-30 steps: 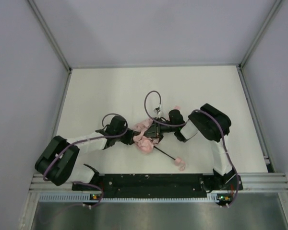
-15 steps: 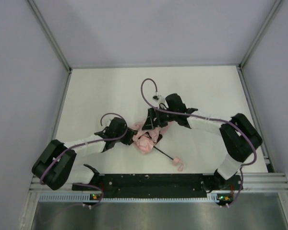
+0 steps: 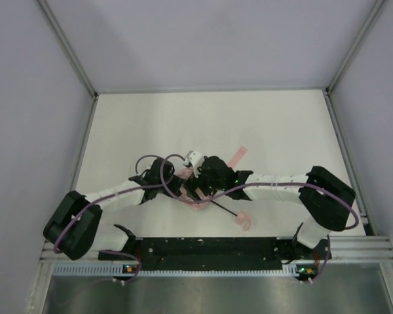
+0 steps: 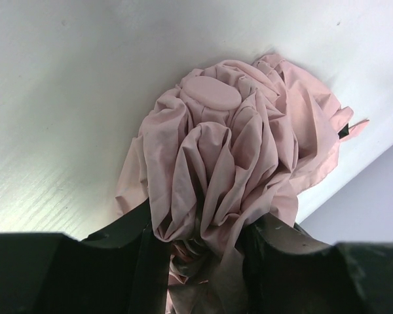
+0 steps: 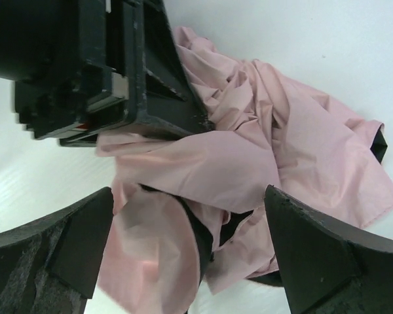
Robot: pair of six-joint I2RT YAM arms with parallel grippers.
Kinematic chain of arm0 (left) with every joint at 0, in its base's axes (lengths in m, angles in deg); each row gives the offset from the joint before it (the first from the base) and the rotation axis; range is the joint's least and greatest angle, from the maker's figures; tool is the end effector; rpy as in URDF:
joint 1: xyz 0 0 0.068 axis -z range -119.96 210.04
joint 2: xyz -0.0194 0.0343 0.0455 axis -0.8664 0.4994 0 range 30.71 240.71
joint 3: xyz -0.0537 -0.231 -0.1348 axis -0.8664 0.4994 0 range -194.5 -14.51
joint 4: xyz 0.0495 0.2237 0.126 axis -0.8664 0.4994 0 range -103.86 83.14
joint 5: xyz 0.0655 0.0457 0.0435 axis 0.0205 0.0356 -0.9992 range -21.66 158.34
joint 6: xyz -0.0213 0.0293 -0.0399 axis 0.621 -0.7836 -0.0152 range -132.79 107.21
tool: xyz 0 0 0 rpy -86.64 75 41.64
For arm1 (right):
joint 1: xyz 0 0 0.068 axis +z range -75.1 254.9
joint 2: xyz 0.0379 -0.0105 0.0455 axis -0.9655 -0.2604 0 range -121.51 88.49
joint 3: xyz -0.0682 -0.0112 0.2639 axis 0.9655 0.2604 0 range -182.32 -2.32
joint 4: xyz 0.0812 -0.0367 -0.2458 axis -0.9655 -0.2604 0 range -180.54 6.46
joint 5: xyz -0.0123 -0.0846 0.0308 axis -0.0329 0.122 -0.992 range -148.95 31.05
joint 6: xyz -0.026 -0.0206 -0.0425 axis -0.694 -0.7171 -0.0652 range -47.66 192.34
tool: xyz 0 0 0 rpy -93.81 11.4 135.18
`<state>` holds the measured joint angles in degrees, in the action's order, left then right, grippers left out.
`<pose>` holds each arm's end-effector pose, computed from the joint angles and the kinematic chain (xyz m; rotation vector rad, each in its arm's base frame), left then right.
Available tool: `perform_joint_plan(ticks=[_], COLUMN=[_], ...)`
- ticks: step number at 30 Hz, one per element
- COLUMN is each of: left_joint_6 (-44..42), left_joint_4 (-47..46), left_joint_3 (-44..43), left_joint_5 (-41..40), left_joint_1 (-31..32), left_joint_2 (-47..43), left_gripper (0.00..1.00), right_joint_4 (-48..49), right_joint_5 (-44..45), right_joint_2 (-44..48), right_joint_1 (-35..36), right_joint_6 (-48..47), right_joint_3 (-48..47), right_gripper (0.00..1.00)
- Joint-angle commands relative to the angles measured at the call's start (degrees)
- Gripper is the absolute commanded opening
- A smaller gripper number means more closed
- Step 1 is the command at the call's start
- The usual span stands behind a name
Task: Put away the umbrella
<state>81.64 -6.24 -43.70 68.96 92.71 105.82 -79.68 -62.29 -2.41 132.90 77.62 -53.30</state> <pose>0.1942 -0.1249 0.1462 -1.4082 2.3645 -0.8186 0.1779 0.2887 0.2019 -1.0440 2.0306 0.6659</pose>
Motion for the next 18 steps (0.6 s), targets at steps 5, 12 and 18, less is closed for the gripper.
perform_joint_plan(ticks=[5,12,18], left_joint_6=[2.8,2.9,2.3], left_joint_4=[13.5,13.7,6.6], left_joint_3=[-2.8,-4.4,-1.8], left_joint_5=[-0.9,1.7,0.0], left_joint_1=[-0.1,-0.1,-0.4], left_joint_2=[1.4,2.4,-0.7], left_gripper=[0.00,0.00,0.09], right_joint_4=[11.1,6.6,11.1], right_joint_5=[9.7,22.0,12.8], right_joint_2=[-8.8,-14.8,-12.2], right_joint_1=[5.9,6.6,5.9], right_joint_6=[-7.6,-2.3,2.1], right_joint_3=[2.7,-0.8,7.6], right_gripper=[0.92,0.55,0.00])
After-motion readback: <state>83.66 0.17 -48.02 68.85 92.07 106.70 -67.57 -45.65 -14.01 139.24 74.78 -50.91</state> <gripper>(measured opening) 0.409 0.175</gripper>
